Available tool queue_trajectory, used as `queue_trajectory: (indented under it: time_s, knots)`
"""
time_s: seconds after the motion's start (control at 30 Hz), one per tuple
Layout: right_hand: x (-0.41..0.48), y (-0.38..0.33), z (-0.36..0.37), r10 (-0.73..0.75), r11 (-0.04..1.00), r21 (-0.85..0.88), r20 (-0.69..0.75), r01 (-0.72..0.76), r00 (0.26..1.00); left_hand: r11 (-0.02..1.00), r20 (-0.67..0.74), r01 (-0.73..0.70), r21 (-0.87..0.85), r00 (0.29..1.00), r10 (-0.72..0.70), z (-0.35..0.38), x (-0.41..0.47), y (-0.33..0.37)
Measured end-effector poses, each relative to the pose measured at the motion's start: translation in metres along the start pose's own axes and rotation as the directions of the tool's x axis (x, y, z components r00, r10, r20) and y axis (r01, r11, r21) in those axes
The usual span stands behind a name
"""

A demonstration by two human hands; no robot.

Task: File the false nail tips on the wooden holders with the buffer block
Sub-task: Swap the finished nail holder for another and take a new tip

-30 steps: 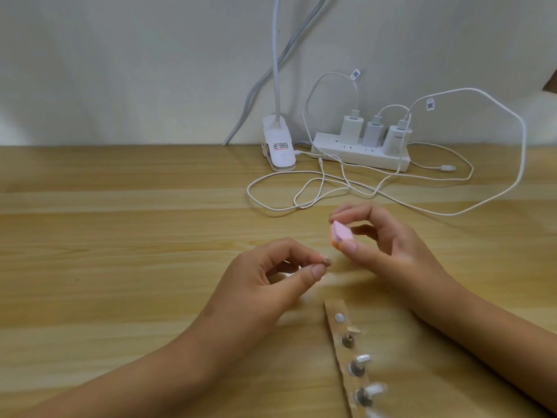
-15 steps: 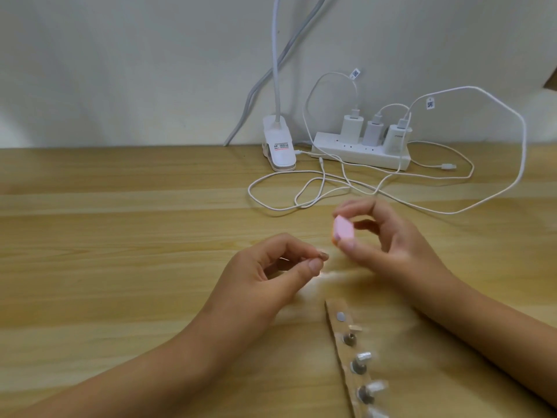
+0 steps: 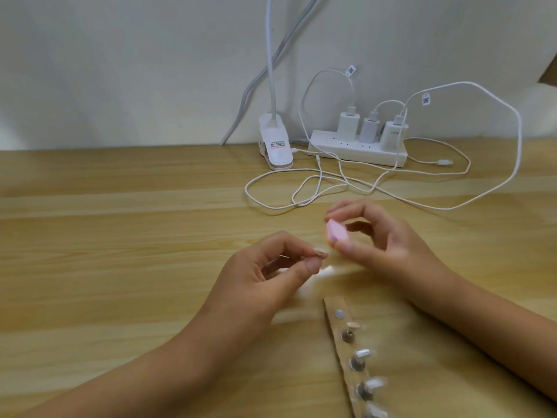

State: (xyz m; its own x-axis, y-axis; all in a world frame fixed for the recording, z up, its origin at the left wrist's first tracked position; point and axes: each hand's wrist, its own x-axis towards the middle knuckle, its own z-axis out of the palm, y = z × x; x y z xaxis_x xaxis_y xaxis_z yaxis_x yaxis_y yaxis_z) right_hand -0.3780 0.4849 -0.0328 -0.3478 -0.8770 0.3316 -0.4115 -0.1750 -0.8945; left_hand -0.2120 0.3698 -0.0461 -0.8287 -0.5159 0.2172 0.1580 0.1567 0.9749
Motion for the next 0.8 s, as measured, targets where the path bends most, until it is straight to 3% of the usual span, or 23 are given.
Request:
queue_trajectory:
  time_s: [0.07,0.13,0.2,0.27,0.37,0.47,0.53,0.6,0.7,0.73,0.8]
  knots:
    - [0.0,-0.002,-0.001,-0.014,0.996,0.088,-0.036,0.017,0.999,1.0,0.001,-0.006,-0.005,1.0,0.006,0.0,0.0,0.0]
    - [-0.004,-0.005,0.003,-0.126,0.992,0.026,0.054,0.124,0.991,1.0,-0.005,-0.017,-0.015,1.0,0.017,0.001,0.0,0.0]
    - [-0.003,-0.002,0.004,-0.084,0.995,-0.049,0.064,0.087,0.994,0.999,-0.011,-0.021,-0.024,1.0,0.02,0.0,0.001,0.0]
    - [0.001,0.003,-0.002,0.056,0.997,0.046,-0.029,-0.055,0.998,0.998,-0.018,-0.028,-0.048,0.999,0.027,0.0,0.001,0.001]
    - [-0.002,-0.005,-0.001,-0.037,0.99,0.137,-0.041,0.042,0.998,0.996,-0.012,-0.045,-0.079,0.999,0.044,0.0,0.0,0.003]
    - [-0.003,-0.005,0.003,-0.044,0.999,-0.025,0.043,0.045,0.998,0.995,-0.009,-0.051,-0.084,0.999,0.051,0.001,0.0,0.004]
    - [0.001,-0.002,-0.002,0.088,0.994,0.063,-0.035,-0.086,0.995,0.998,-0.018,-0.039,-0.058,0.999,0.038,0.001,-0.001,0.004]
    - [0.0,-0.008,-0.003,0.036,0.987,0.161,-0.074,-0.024,0.997,0.999,-0.03,-0.036,-0.022,0.999,0.035,0.001,-0.001,0.003]
    - [-0.005,-0.011,0.003,-0.086,0.996,-0.028,0.028,0.087,0.996,1.0,-0.033,-0.027,0.014,0.999,0.027,0.001,0.0,0.002]
    - [-0.003,-0.007,0.003,-0.075,0.994,-0.083,0.03,0.077,0.997,0.999,-0.032,-0.02,0.028,0.999,0.021,0.001,0.0,0.002]
    - [0.0,-0.004,0.0,0.035,0.999,-0.026,-0.05,-0.036,0.998,0.999,-0.032,-0.007,0.05,0.999,0.009,0.001,-0.001,0.001]
